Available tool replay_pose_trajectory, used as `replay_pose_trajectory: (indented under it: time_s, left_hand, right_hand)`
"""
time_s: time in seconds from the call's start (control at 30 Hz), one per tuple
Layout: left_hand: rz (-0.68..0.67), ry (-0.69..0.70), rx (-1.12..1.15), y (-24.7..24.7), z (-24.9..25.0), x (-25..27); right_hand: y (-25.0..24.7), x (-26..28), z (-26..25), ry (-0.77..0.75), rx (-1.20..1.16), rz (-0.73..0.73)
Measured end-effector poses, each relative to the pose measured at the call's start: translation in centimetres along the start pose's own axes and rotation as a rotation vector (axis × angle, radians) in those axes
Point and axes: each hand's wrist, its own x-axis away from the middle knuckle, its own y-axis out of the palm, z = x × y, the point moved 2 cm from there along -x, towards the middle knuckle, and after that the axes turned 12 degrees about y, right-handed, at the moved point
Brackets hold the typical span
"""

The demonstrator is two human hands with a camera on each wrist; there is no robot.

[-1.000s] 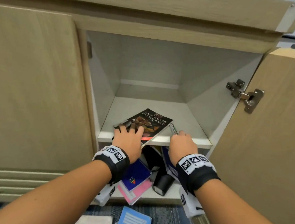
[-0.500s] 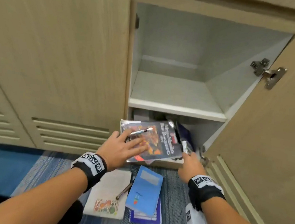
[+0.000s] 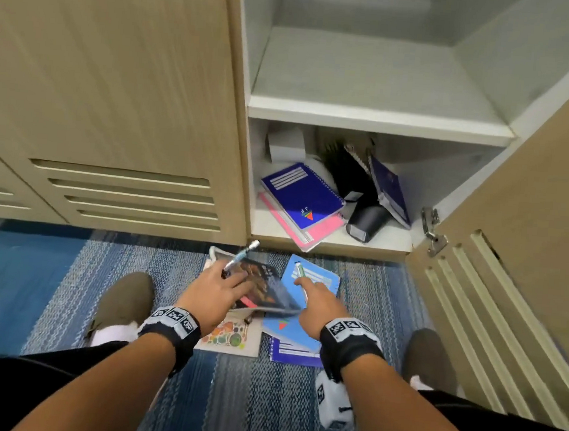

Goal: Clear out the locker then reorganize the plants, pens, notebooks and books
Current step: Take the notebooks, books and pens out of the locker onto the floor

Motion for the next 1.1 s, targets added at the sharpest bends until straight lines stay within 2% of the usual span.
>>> replay_pose_trajectory:
  time_s: [0.07, 0.17, 0.23, 0.33, 0.47, 0.53, 0.67, 0.8, 0.93, 1.1]
  left_hand:
    - [-0.058, -0.076, 0.077, 1.8, 0.0, -0.2]
    - [-0.224, -0.109, 0.177, 5.2, 0.6, 0.0]
    - [-0.289, -0.137, 0.212, 6.6, 1.1, -0.1]
    - [-0.305, -0.208, 0.291, 7.5, 1.6, -0.6]
    - [-0.28, -0.224, 0.425, 7.6, 2.1, -1.6]
    - [-0.326, -0.244, 0.528, 7.9, 2.3, -1.8]
    - [-0.398, -0.188, 0.692, 8.0, 2.6, -1.7]
    - [-0.387, -0.152, 0.721, 7.7, 3.1, -1.3]
    - [-0.431, -0.153, 0.71, 7.4, 3.4, -1.1]
    - [-0.442, -0.117, 0.641, 5.6, 3.5, -1.8]
  right_hand:
    - [1.3, -1.4, -0.6, -0.003, -0.015, -0.011]
    - [3.3, -2.9, -1.1, 0.02, -0.021, -0.034]
    - [4.6, -3.7, -1.2, 0.044, -0.041, -0.056]
    - [5.9, -4.4, -1.4, 0.089, -0.08, -0.09]
    - [6.7, -4.9, -2.0, 0.104, -0.178, -0.126]
    - [6.8, -4.8, -2.0, 0.091, -0.203, -0.152]
    - [6.9, -4.4, -1.4, 0.101, -0.204, -0.191]
    - [6.9, -3.7, 0.1, 0.127, -0.158, -0.199]
    - [6.5, -2.7, 1.5, 0.164, -0.126, -0.202]
    - [4.1, -2.0, 1.9, 0.109, -0.05, -0.183]
